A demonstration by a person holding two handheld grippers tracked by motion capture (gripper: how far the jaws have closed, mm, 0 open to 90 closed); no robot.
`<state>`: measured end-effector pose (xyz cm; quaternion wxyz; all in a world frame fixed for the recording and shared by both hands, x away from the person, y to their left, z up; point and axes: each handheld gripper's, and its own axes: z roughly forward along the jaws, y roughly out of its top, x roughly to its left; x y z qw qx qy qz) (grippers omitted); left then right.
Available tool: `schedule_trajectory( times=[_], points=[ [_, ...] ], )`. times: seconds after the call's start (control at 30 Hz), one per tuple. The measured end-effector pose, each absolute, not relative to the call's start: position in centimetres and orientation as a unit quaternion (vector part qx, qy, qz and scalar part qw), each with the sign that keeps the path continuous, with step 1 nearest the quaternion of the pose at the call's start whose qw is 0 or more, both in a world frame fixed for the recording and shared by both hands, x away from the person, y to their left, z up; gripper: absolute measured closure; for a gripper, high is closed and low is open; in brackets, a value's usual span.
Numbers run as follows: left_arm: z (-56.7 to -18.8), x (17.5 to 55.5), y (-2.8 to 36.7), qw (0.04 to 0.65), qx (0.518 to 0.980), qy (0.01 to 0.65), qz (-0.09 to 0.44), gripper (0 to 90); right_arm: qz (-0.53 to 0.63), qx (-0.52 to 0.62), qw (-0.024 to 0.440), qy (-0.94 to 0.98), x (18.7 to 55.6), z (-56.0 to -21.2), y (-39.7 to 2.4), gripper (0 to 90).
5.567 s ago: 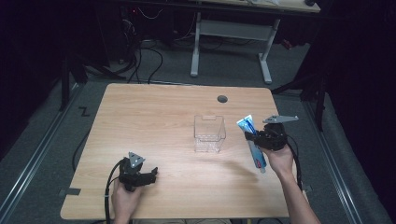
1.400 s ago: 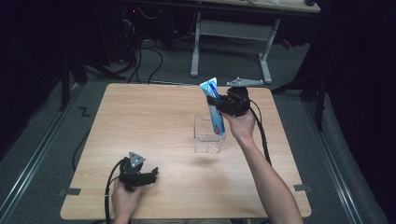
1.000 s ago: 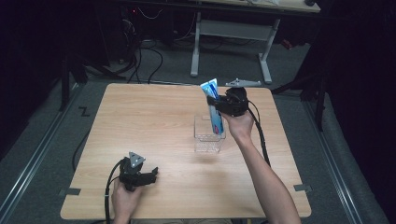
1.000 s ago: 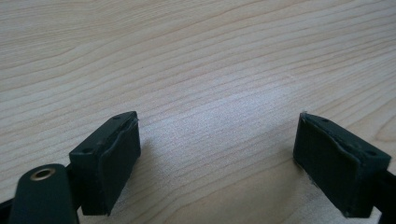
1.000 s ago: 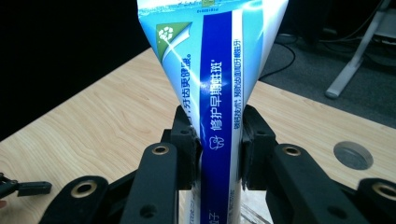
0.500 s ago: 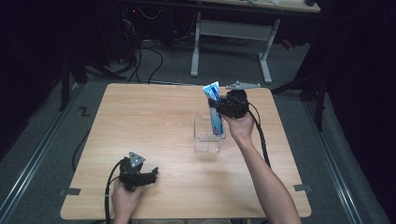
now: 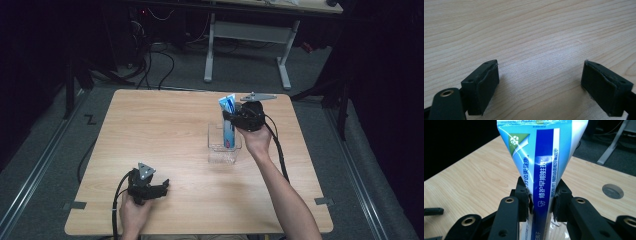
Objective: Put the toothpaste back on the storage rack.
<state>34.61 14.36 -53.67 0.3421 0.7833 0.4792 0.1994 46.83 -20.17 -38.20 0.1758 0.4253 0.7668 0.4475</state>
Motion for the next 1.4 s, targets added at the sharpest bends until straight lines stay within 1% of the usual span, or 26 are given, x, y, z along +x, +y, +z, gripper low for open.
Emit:
schedule_trajectory(
  times=[0.33, 0.77, 0.97, 1.3, 1.4],
  points=[
    [-53.7, 34.6, 14.4, 0.342, 0.783, 0.479, 0.199, 15.0, 0.443, 0.437, 0.17, 0.764, 46.3, -39.1, -21.3, 70.9],
    [-53.7, 34.6, 14.4, 0.342, 0.783, 0.479, 0.199, 15.0, 0.435, 0.435, 0.168, 0.77, 46.0, -39.6, -21.4, 70.8],
    [-53.7, 34.6, 14.3, 0.342, 0.783, 0.48, 0.2, 15.0, 0.43, 0.445, 0.161, 0.769, 46.0, -40.5, -21.9, 70.6],
    [-53.7, 34.6, 14.3, 0.342, 0.783, 0.48, 0.2, 15.0, 0.425, 0.445, 0.155, 0.773, 45.8, -40.8, -21.9, 70.3],
    [-53.7, 34.6, 14.3, 0.342, 0.783, 0.48, 0.2, 15.0, 0.426, 0.448, 0.146, 0.772, 45.8, -41.0, -22.0, 70.3]
  ],
)
